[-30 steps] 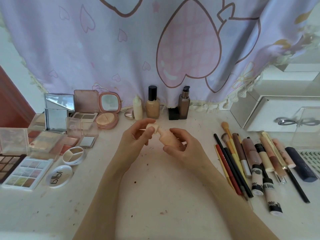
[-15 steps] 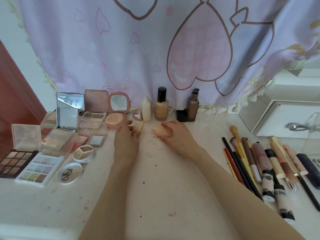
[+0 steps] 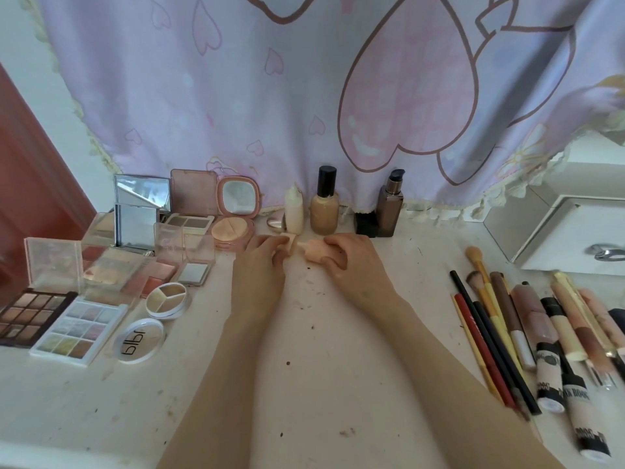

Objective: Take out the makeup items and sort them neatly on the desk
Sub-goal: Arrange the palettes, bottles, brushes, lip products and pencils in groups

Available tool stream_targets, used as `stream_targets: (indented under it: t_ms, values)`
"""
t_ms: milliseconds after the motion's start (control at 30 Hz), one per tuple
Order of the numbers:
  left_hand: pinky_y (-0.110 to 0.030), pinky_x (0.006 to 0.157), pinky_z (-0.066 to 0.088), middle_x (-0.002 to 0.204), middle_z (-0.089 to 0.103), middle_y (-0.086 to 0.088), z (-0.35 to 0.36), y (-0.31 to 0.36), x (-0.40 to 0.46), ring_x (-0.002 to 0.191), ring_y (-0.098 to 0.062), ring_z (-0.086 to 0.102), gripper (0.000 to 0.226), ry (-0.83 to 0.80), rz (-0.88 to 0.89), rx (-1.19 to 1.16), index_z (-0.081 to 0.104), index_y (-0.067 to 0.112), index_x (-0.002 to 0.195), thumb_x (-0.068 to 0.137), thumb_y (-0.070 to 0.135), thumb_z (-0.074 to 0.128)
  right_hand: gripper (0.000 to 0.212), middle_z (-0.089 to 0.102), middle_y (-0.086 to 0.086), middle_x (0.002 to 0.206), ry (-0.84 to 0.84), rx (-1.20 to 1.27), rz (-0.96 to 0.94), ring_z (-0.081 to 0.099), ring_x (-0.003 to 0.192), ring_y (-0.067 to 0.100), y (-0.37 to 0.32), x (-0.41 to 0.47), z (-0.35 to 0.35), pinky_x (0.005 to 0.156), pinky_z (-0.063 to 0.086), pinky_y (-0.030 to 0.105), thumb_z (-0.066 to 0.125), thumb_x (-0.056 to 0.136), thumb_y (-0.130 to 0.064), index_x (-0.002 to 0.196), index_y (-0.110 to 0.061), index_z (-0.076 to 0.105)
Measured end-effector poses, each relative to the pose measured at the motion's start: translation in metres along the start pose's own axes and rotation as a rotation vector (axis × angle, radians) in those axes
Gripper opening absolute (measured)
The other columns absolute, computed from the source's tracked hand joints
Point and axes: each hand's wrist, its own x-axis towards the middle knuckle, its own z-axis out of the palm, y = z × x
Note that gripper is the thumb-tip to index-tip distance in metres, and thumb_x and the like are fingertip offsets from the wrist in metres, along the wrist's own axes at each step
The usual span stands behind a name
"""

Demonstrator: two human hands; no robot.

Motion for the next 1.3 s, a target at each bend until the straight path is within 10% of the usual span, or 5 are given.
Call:
stream_targets:
  t_ms: [900, 1300]
  values:
    - [-0.036, 0.094, 0.030, 0.122, 0.049, -0.015, 0.001, 0.008, -0.005, 0.119, -0.030, 0.039, 0.042, 0.113, -0.106, -0.024, 0.054, 0.014, 0.127, 0.089, -0.001, 0.045, 0.035, 0.057, 0.006, 0.122, 0.082, -0.026, 0.010, 0.051, 0.111, 0.022, -0.007, -0.001, -0.004, 0.098, 0.035, 0.028, 0.058, 0.089, -0.019, 0.123, -0.012, 0.060]
    - [-0.026, 0.088, 0.037, 0.100, 0.063, -0.006, 0.010, 0.071, -0.037, 0.097, -0.021, 0.050, 0.022, -0.028, 0.350, -0.241, 0.064, 0.006, 0.104, 0.087, 0.004, 0.051, 0.026, 0.064, 0.001, 0.109, 0.295, 0.126, 0.285, 0.058, 0.092, 0.010, 0.006, -0.069, -0.105, 0.087, 0.040, 0.009, 0.051, 0.093, -0.011, 0.116, -0.014, 0.062]
